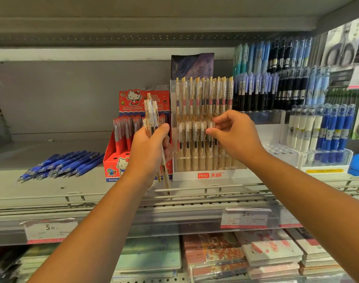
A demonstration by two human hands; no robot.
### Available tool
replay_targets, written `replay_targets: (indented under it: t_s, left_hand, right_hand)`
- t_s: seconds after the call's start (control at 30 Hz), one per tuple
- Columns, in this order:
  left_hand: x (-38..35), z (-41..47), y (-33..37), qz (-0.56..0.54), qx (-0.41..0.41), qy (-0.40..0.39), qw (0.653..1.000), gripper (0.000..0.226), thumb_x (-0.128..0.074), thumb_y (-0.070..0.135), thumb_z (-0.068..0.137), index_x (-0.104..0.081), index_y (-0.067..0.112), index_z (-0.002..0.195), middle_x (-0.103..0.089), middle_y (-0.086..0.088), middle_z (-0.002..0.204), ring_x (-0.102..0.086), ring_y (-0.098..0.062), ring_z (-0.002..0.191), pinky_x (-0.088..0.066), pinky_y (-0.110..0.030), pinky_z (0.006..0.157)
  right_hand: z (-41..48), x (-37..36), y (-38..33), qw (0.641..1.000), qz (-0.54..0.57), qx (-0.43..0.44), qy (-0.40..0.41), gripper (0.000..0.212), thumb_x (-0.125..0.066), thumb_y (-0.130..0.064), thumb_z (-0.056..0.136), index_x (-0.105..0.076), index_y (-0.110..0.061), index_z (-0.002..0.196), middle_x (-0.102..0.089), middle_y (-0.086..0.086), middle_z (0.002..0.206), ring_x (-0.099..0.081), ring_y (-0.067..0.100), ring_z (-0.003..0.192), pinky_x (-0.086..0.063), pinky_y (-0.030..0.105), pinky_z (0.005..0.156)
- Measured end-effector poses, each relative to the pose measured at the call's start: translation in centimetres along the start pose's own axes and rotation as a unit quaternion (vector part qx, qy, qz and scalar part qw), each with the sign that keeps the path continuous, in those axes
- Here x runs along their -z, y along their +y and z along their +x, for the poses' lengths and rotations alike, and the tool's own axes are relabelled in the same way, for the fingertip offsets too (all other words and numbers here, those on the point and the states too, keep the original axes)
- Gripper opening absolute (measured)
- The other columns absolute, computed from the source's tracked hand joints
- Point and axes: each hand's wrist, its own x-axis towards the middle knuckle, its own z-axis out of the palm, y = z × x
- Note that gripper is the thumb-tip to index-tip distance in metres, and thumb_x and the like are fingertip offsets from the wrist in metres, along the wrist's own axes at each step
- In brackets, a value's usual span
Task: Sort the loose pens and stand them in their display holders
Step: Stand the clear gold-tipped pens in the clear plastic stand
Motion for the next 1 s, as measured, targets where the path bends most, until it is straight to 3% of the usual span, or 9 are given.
replay_targets:
  t_s: [0.13, 0.27, 0.4, 0.57, 0.77, 1.0]
  left_hand:
    - [0.1, -0.1, 0.1, 0.011, -0.006, -0.014, 1.0, 0.03, -0.053, 0.024, 0.1, -0.049, 0.016, 0.072, -0.045, 0.003, 0.055, -0.044, -0.011, 0.047, -0.04, -0.023, 0.045]
    - [0.0, -0.4, 0.1, 0.048, -0.017, -0.034, 0.998, 0.031, -0.054, 0.03, 0.101, -0.052, 0.021, 0.071, -0.047, 0.006, 0.055, -0.045, -0.009, 0.046, -0.042, -0.022, 0.046]
    - [-0.1, -0.6, 0.4, 0.042, -0.03, -0.034, 0.998, 0.027, -0.053, 0.028, 0.101, -0.054, 0.023, 0.075, -0.053, 0.012, 0.053, -0.048, -0.005, 0.045, -0.042, -0.02, 0.046]
    - [-0.2, -0.7, 0.5, 0.036, -0.043, -0.052, 0.997, 0.024, -0.053, 0.027, 0.101, -0.056, 0.026, 0.077, -0.056, 0.014, 0.055, -0.052, -0.002, 0.048, -0.044, -0.017, 0.048]
    - [-0.4, -0.8, 0.5, 0.038, -0.038, -0.059, 0.997, 0.024, -0.053, 0.026, 0.101, -0.056, 0.02, 0.078, -0.049, 0.004, 0.058, -0.044, -0.014, 0.054, -0.043, -0.03, 0.053]
    - [-0.5, -0.6, 0.3, 0.068, -0.051, -0.077, 0.993, 0.023, -0.053, 0.027, 0.101, -0.058, 0.021, 0.079, -0.053, 0.004, 0.058, -0.048, -0.011, 0.051, -0.043, -0.024, 0.048]
  right_hand:
    - [0.0, 0.1, -0.2, 1.0, -0.023, 0.007, 0.001, 0.02, -0.078, -0.026, 0.083, -0.065, -0.021, 0.098, -0.065, -0.008, 0.087, -0.06, 0.003, 0.078, -0.05, 0.016, 0.07]
    - [0.1, 0.4, -0.8, 0.999, -0.048, 0.013, 0.022, 0.013, -0.071, -0.026, 0.087, -0.068, -0.021, 0.099, -0.061, -0.007, 0.095, -0.054, 0.0, 0.08, -0.041, 0.015, 0.07]
    - [-0.2, 0.4, -2.4, 0.998, -0.001, 0.024, 0.064, 0.015, -0.065, -0.016, 0.088, -0.062, -0.021, 0.102, -0.058, -0.005, 0.101, -0.055, 0.004, 0.088, -0.042, 0.014, 0.076]
    - [-0.7, -0.7, -5.5, 0.991, 0.118, 0.059, -0.023, 0.02, -0.065, -0.012, 0.091, -0.068, -0.018, 0.11, -0.068, -0.009, 0.097, -0.063, 0.002, 0.09, -0.051, 0.011, 0.078]
    - [-0.6, -1.7, -7.3, 0.964, 0.232, 0.024, -0.132, 0.04, -0.062, -0.01, 0.094, -0.057, -0.016, 0.133, -0.072, -0.008, 0.109, -0.065, -0.001, 0.103, -0.051, 0.008, 0.08]
    - [-0.6, -2.0, -7.7, 0.952, 0.266, -0.001, -0.151, 0.03, -0.067, -0.002, 0.088, -0.067, -0.008, 0.117, -0.075, 0.008, 0.1, -0.071, 0.016, 0.097, -0.057, 0.034, 0.09]
